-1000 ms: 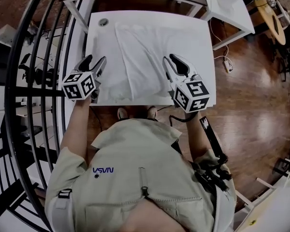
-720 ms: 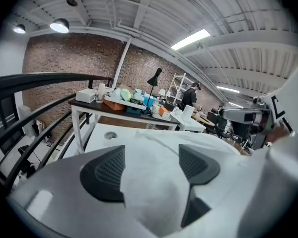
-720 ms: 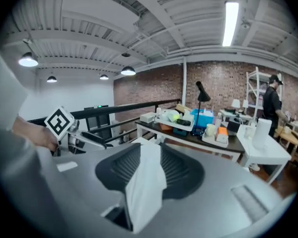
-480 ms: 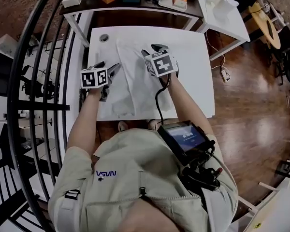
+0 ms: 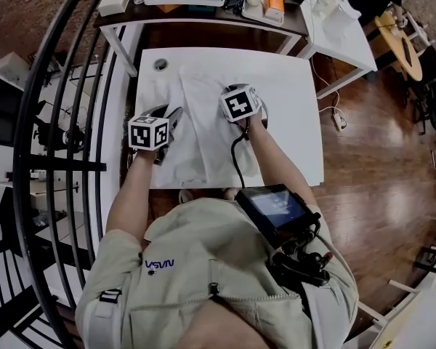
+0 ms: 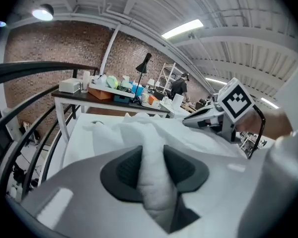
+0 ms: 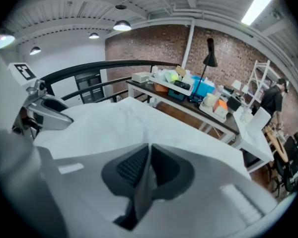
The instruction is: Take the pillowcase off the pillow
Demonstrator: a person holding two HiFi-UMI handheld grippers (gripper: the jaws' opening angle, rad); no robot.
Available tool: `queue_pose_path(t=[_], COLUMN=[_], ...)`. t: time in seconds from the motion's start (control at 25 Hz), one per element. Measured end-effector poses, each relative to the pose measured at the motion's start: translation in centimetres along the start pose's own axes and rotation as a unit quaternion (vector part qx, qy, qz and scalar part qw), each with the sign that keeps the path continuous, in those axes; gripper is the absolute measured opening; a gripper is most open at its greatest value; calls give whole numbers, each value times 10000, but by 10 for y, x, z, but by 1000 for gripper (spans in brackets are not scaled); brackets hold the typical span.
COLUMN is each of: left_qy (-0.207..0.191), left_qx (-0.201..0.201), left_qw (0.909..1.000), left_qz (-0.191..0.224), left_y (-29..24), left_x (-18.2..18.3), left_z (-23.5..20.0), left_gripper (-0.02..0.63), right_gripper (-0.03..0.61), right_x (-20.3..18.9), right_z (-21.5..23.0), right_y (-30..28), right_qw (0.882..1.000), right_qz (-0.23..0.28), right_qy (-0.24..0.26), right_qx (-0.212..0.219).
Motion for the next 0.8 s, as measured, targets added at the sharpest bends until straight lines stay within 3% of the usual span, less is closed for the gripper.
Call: queue_pose_path(t=[0.04,0.16,0.28,0.48,0.6,0.68,0.8], left_qy=[-115,-343,-322,-22,239,386,641], left_qx=[9,43,-51,-329,-304,-200,-83], left_qw=[9999,9977,9921,9734,9599,9550,9604], left_qz=[105,576,1212,2269,2776,2932,2710], left_y=[5,25,48,89,114,128,121], left_x=[2,12,25,55,72,76,63], left_z=[2,10,21,36,34,23,2], left_gripper=[121,43,21,14,14,12,14], right_gripper=[6,6,5,5,5,3,3], right_x=[-1,-4,-12,-16,-32,-53,-80], right_z=[2,16,39,96,132,151,164], right_y=[2,13,31,75,106,121,122], right_qw=[10000,9990,9956,9827,9676,9561,9460], right_qz=[2,98,208,759,852,826,731], right_qy=[-65,-373,-730,-969,-1472,-1860,-2304], right_qx=[-55,-227,-550,-1383,-1868,-2108,-2160])
Point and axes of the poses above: the fingertips, and each gripper's own axes: y backward along the fingers, z to its right, x out of its top, the point moved 5 cm from there along y, backward along the fingers, and after that the axes turned 6 degrees about z, right-handed, at the moved point
